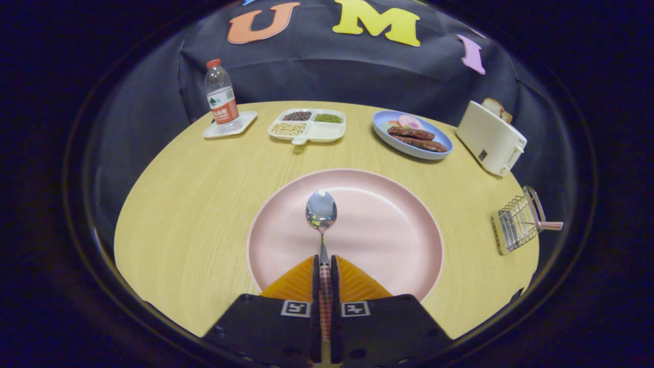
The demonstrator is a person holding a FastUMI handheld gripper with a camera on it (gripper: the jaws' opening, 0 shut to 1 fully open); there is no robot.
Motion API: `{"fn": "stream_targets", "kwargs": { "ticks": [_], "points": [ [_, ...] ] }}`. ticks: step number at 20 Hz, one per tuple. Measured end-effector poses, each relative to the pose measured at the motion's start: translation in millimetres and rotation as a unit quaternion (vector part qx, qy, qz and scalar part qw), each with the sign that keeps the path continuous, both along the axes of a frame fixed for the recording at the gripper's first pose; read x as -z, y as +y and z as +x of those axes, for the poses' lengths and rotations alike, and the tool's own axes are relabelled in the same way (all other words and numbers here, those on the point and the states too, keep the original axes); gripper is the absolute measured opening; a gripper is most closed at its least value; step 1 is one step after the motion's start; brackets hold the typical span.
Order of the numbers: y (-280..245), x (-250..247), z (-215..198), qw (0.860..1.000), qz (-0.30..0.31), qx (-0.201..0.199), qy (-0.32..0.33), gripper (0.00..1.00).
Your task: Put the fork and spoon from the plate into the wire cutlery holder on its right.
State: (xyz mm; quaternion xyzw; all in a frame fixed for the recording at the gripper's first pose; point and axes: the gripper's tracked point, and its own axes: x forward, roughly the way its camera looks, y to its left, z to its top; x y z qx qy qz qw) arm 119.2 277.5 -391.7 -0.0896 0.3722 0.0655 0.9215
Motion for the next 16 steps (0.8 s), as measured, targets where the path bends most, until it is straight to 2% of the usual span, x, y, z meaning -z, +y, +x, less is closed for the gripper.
{"fn": "stream_targets", "kwargs": {
  "ticks": [1, 8, 16],
  "points": [
    [-1, -1, -4, 1.0, -0.005, -0.005, 0.006, 0.02],
    [-12, -31, -17, 1.0, 0.011, -0.021, 0.016, 0.02],
    [-72, -100, -37, 0.999, 0.019, -0.049, 0.004, 0.02]
  ]
}}
